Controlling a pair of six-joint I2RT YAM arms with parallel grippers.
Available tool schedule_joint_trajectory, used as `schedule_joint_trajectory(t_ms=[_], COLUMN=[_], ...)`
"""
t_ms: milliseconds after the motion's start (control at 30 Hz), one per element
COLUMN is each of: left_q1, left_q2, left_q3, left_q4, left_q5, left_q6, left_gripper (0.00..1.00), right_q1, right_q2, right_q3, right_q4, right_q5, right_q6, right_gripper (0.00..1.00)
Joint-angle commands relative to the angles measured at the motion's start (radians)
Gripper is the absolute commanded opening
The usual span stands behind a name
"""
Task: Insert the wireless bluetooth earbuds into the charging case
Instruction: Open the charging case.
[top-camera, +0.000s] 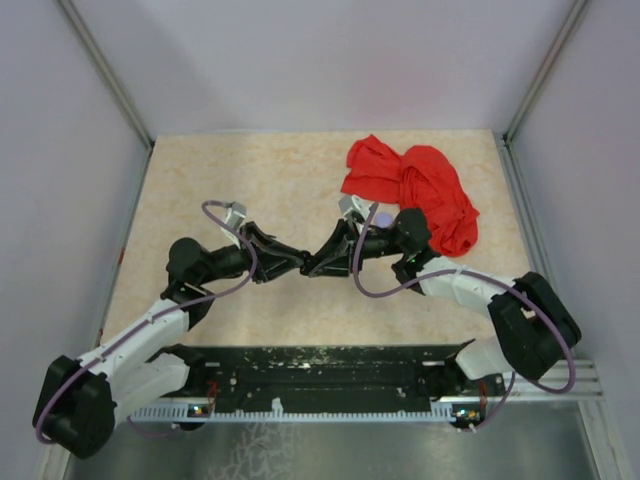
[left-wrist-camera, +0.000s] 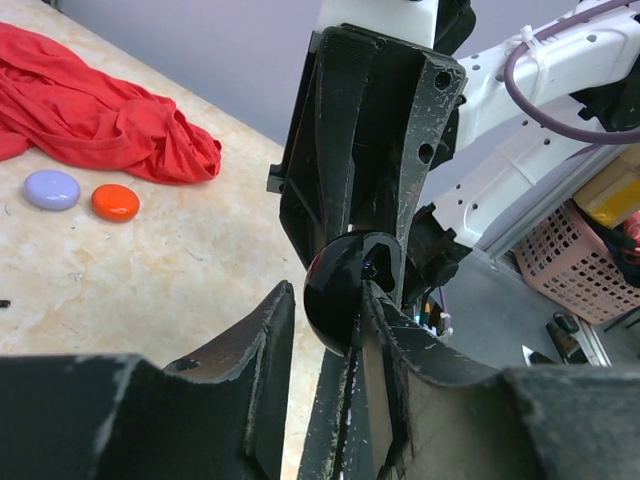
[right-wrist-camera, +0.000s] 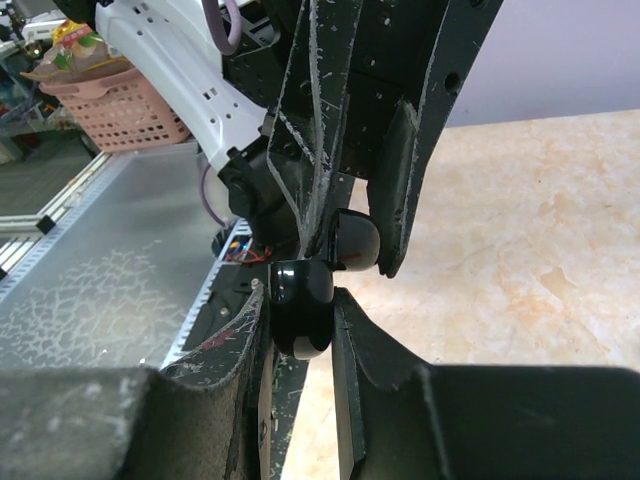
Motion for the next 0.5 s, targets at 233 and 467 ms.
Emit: schedule_joint_trajectory(t_ms=[233,467], left_q1=[0.003,0.003], left_q2=[-0.009,-0.085], left_q3=[0.022,0.067], left_q4=[0.024,-0.216], left_q5=[0.022,-0.046], left_q6=[0.002,0.134], left_gripper=[0.13,0.05], right_q1=[0.001,-0.001], right_q2=[0.009,0.011], right_q3=[0.008,0.011], right_q4=[0.095,0.052], right_q5=[-0.034,-0.019], right_q6=[0.024,0.000], right_gripper=[0.00,0.28])
